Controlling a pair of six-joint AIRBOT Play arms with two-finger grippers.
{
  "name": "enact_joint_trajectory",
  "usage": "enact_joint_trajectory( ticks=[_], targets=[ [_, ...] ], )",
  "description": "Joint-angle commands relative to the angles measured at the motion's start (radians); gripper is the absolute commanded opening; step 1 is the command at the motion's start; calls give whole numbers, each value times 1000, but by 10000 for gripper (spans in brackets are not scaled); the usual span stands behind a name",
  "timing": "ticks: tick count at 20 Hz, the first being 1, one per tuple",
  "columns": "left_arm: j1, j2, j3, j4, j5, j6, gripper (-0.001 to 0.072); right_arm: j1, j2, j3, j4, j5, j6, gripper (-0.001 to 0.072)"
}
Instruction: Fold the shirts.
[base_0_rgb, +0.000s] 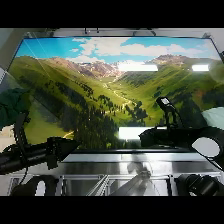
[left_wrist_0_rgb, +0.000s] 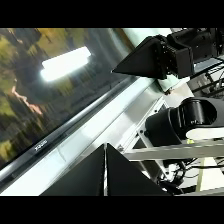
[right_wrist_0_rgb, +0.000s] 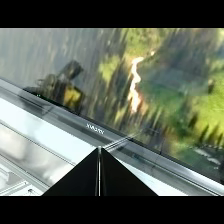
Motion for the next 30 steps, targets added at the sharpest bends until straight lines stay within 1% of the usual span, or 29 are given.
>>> enact_joint_trajectory(
  ticks=[1, 3, 4, 6, 7, 8, 9, 11, 12, 14, 15, 19, 22, 24, 26, 27, 28, 29, 30],
  targets=[
    [1, 2, 0, 0, 29, -9, 20, 1, 1, 0, -1, 0, 0, 22],
    [3, -6, 26, 35, 84, -75, 20, 1, 1, 0, 0, 0, 0, 22],
    [16, -36, 86, 111, 122, -119, 20, 1, 1, 0, -1, 0, 0, 22],
    [96, -148, 282, 326, 171, -185, 25, 1, 1, 0, -1, 0, 0, 22],
    [158, -218, 400, 449, 180, -198, 214, 1, 1, 0, 0, 0, 0, 22],
    [237, -297, 527, 566, 194, -214, 539, 1, 1, 0, -1, 0, 0, 22],
    [327, -386, 650, 666, 221, -265, 720, 1, 1, 0, -1, 0, 0, 22],
    [499, -578, 849, 789, 253, -358, 720, 1, 1, 0, -1, 0, 0, 22],
    [572, -679, 920, 792, 252, -386, 720, 1, 1, 0, -1, 0, 0, 22],
    [681, -884, 1016, 769, 238, -397, 720, 1, 1, 0, -1, 0, 0, 22],
    [711, -986, 1053, 770, 227, -395, 720, 1, 1, 0, -1, 0, 0, 22],
    [723, -1336, 1195, 786, 206, -329, 720, 1, 1, 0, -1, 0, 0, 22],
    [693, -1513, 1277, 786, 207, -309, 720, 1, 1, 0, -1, 0, 0, 22],
    [669, -1588, 1323, 787, 192, -293, 720, 1, 1, 0, 0, 0, 0, 22],
    [643, -1651, 1375, 795, 134, -283, 710, 1, 1, 0, -1, 0, 0, 22],
    [626, -1679, 1403, 817, 104, -284, 645, 1, 1, 0, 0, 0, 0, 22],
    [609, -1704, 1429, 842, 74, -284, 475, 1, 1, 0, -1, 0, 0, 22],
    [587, -1726, 1456, 851, 32, -283, 112, 1, 1, 0, -1, 0, 0, 22],
    [560, -1741, 1480, 853, -2, -279, 3, 1, 1, 0, -1, 0, 0, 22]
  ],
)
